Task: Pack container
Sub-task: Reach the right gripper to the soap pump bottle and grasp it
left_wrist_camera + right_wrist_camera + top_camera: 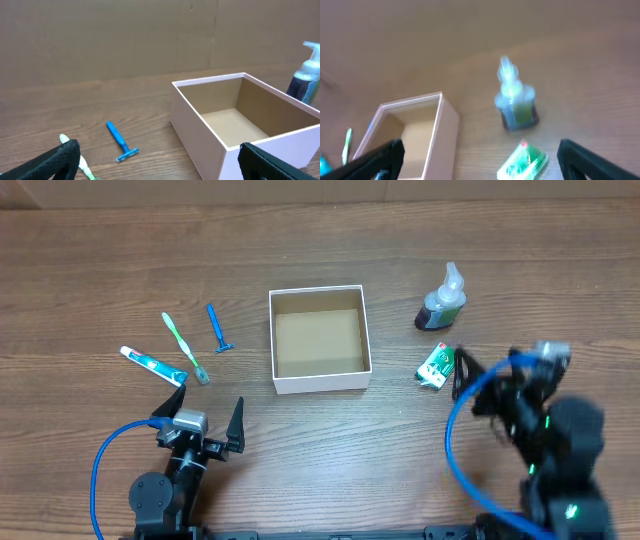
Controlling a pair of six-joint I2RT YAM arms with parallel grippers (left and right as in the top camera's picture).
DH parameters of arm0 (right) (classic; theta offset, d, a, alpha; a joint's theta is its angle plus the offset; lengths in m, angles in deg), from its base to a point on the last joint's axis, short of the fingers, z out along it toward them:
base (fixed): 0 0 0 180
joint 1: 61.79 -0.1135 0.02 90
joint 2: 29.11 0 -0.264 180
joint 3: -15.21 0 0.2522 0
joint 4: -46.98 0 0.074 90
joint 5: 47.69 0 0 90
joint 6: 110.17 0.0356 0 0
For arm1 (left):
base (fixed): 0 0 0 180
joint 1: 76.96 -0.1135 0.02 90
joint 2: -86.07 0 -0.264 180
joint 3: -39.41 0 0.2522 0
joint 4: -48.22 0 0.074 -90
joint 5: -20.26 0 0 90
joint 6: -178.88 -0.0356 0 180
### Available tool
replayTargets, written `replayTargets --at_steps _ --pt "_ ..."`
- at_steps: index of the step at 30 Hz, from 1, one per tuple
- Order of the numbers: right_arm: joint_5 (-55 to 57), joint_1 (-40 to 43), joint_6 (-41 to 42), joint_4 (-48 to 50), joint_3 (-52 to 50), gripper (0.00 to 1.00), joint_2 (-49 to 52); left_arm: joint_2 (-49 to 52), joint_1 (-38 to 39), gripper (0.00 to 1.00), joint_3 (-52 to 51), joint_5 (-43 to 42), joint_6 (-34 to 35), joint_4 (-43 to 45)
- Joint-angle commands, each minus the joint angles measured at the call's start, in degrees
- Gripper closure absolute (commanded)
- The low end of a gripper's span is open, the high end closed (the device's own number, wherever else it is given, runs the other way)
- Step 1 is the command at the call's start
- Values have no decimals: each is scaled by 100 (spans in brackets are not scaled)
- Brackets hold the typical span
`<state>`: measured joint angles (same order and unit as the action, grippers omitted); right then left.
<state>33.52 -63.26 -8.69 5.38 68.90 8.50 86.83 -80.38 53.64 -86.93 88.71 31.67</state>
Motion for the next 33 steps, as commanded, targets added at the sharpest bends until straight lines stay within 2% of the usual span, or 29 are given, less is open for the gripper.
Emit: replayTargets --at_steps 1,4,8,12,22,25,27,28,29,30,32,33 --pt "-33 37 -195 -916 1681 0 1786 -48 -42 0 -20 -24 31 2" --pt "-52 37 -269 -1368 2511 0 2911 -48 -42 0 -20 -24 31 2" --pt "-52 37 -1279 -1272 2647 0 3823 -48 -42 0 -20 -24 31 2" --pt "-31 37 -1650 -702 2647 0 4640 -48 -42 0 -20 -24 31 2" --pt "-52 37 -1648 949 2647 0 5506 -48 -42 0 -20 -24 31 2" --pt "-55 37 -1646 1102 2647 11 5687 -48 -42 0 -20 -24 31 2" --pt "-50 37 -1648 1143 2647 23 5794 -48 -42 0 -20 -24 31 0" --pt "-50 37 -1646 1176 2647 33 5816 -48 -42 0 -20 -22 31 2" --pt "-50 37 -1646 1213 2647 51 5827 -48 -42 0 -20 -24 31 0" --pt "-52 37 -1644 1231 2647 55 5831 -48 -42 0 -20 -24 31 2" --pt "-50 37 -1644 1259 2647 58 5831 -48 -42 0 -20 -22 31 2" --pt "-48 37 -1644 1292 2647 64 5831 -48 -42 0 -20 -22 31 0"
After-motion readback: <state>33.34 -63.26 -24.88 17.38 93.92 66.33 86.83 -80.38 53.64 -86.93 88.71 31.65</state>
